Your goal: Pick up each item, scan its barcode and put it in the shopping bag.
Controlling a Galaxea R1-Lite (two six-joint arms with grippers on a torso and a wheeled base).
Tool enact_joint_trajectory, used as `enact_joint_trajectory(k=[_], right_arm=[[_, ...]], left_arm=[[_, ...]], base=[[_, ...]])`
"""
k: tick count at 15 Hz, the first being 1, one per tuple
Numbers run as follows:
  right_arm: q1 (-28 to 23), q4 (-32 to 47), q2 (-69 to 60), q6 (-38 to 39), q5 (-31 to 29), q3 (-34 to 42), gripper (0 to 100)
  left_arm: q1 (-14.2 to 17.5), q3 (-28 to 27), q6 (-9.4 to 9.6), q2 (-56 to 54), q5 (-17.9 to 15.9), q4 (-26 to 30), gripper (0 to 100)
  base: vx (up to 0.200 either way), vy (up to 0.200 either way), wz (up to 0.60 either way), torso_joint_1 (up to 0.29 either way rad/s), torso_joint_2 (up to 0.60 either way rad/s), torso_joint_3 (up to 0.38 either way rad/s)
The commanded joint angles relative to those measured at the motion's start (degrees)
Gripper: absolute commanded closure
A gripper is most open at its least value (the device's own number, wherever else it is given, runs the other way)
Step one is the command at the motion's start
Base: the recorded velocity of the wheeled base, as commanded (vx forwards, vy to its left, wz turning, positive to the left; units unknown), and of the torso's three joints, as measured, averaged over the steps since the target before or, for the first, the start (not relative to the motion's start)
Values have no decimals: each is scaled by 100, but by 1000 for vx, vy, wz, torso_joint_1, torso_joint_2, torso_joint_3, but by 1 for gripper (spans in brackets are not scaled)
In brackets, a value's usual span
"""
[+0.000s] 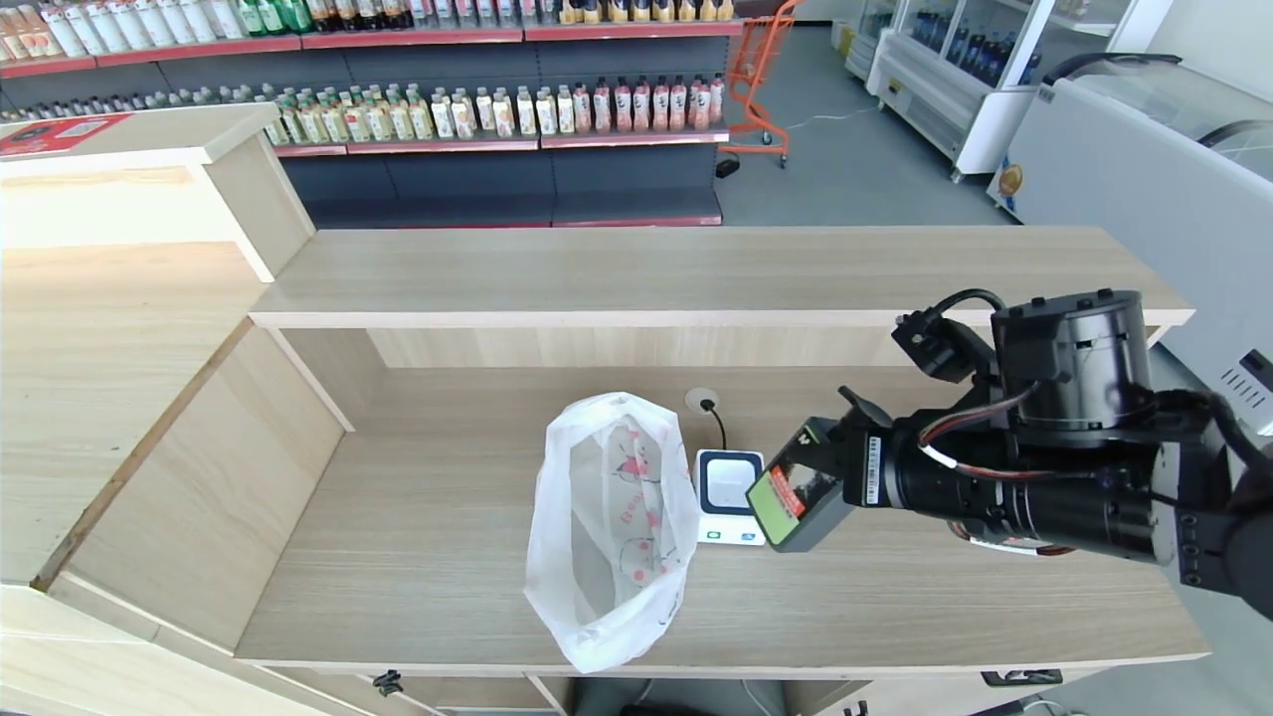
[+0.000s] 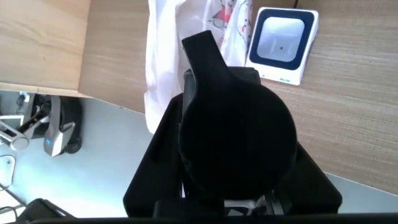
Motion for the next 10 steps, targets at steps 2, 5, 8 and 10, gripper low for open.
enact_joint_trajectory(k=[2, 5, 8, 10], right_arm=[[4, -56, 621, -197, -35, -22, 100], [13, -979, 1447, -681, -27, -31, 100], [162, -1620, 2370, -892, 97, -444, 100], [180, -1946, 3135, -1067, 97, -1051, 100]], left_arm=[[0, 0, -1, -2, 0, 0, 0], [0, 0, -1, -2, 0, 0, 0], [0, 0, -1, -2, 0, 0, 0], [0, 0, -1, -2, 0, 0, 0]], base=[[0, 0, 0, 0, 0, 0], [0, 0, 0, 0, 0, 0], [0, 0, 0, 0, 0, 0], [0, 0, 0, 0, 0, 0]])
